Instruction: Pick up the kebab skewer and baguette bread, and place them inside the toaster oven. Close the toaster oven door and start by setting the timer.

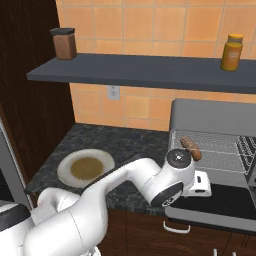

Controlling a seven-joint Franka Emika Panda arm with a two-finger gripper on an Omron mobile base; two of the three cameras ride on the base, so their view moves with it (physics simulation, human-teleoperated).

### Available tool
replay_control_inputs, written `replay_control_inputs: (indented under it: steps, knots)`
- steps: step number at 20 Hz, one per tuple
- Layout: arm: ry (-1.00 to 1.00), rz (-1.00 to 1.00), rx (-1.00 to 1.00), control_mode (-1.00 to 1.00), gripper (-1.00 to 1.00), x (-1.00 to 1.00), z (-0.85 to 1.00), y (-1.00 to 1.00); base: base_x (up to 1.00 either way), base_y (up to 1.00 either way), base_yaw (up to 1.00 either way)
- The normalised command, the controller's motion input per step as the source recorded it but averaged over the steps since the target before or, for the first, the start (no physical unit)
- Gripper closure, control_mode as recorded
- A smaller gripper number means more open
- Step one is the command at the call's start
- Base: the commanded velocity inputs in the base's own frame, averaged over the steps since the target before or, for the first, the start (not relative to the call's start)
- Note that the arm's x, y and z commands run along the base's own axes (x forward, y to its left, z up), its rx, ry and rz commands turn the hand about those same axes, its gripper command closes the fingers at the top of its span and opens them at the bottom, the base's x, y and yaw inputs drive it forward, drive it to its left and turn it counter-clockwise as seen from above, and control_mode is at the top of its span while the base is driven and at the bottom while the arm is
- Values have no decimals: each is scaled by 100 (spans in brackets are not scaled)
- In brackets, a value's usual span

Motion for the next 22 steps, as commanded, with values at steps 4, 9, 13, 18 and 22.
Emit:
replay_control_inputs:
  steps: [4, 9, 13, 18, 22]
  knots:
    - [0, -33, 0, -100, 100, 11, 0, -58, 0, 0, 0]
    - [0, -15, 0, -100, 100, 34, -3, -32, 0, 0, 0]
    - [-12, 4, 7, -100, 100, 6, -12, -53, 0, 0, 0]
    - [-14, 10, 11, -100, 100, 24, -1, -35, 0, 0, 0]
    - [0, 11, 5, -100, 100, 34, 0, -27, 0, 0, 0]
